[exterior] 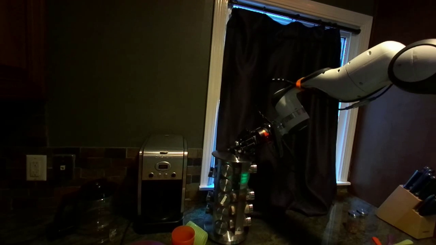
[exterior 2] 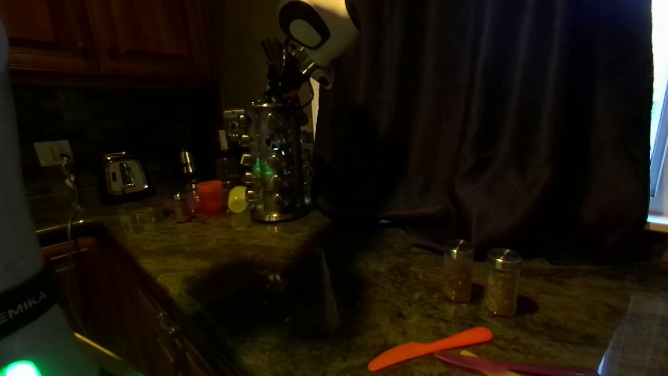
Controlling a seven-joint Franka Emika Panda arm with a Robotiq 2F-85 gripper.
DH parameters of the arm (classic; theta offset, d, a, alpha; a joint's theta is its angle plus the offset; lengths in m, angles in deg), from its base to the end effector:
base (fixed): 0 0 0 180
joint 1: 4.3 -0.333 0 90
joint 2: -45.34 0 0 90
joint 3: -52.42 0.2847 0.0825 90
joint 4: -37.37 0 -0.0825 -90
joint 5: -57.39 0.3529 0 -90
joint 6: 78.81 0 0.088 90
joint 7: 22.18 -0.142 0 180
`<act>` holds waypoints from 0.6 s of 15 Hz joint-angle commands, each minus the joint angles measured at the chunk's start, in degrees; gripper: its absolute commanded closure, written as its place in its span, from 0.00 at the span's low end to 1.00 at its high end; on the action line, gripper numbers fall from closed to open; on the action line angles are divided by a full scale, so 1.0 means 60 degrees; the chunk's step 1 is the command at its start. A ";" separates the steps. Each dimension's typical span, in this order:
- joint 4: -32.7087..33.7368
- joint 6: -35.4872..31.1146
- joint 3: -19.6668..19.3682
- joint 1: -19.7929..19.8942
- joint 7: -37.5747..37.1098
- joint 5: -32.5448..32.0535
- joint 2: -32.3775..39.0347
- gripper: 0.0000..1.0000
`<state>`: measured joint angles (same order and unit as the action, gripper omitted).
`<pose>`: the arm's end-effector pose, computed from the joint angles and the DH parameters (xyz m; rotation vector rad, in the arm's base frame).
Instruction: Move the silver stand backwards.
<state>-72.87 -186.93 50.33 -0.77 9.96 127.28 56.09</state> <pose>0.5768 0.0455 0.3882 -2.0362 0.1066 -0.1952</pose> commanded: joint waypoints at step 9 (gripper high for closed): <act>0.1398 -0.1278 0.0317 -0.0029 -0.0414 0.1965 0.0778 0.97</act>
<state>-68.85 -194.91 50.77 -0.80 7.46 132.59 59.66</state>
